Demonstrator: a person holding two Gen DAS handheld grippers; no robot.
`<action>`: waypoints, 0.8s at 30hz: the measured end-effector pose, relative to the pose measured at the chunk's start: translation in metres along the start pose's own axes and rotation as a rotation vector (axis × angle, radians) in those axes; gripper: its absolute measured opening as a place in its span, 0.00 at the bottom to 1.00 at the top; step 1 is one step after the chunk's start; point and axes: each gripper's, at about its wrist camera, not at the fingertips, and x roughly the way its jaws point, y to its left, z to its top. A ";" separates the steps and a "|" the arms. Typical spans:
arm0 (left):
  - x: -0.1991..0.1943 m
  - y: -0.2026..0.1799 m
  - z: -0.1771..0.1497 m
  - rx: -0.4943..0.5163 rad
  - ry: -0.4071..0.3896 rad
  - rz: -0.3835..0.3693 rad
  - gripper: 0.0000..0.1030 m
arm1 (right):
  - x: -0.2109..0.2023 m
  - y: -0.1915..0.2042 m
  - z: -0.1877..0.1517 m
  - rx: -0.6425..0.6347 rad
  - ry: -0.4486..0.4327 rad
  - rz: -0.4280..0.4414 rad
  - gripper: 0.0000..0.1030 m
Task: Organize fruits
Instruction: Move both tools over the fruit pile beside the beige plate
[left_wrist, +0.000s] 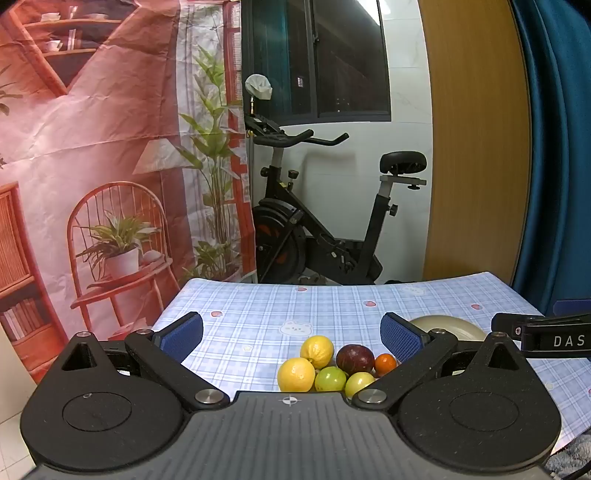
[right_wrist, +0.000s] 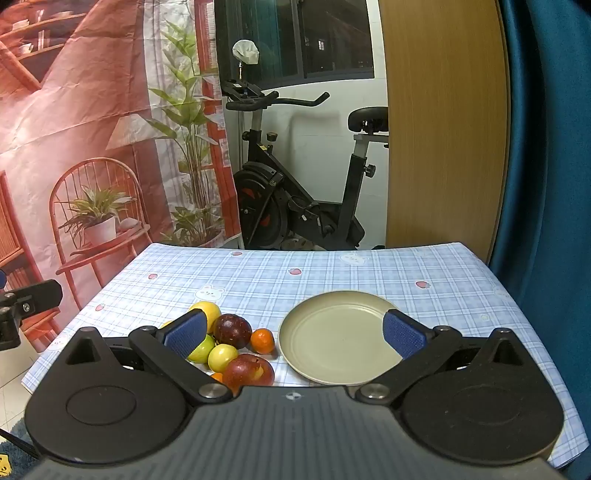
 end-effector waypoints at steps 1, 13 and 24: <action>0.000 0.000 0.000 0.000 0.000 -0.001 1.00 | 0.000 0.000 0.000 0.000 -0.006 0.001 1.00; 0.018 0.007 0.009 -0.002 -0.023 0.044 1.00 | 0.004 -0.007 0.003 -0.003 -0.042 0.034 1.00; 0.062 0.006 0.014 0.038 -0.040 0.058 0.99 | 0.031 -0.038 0.011 0.107 -0.275 0.124 1.00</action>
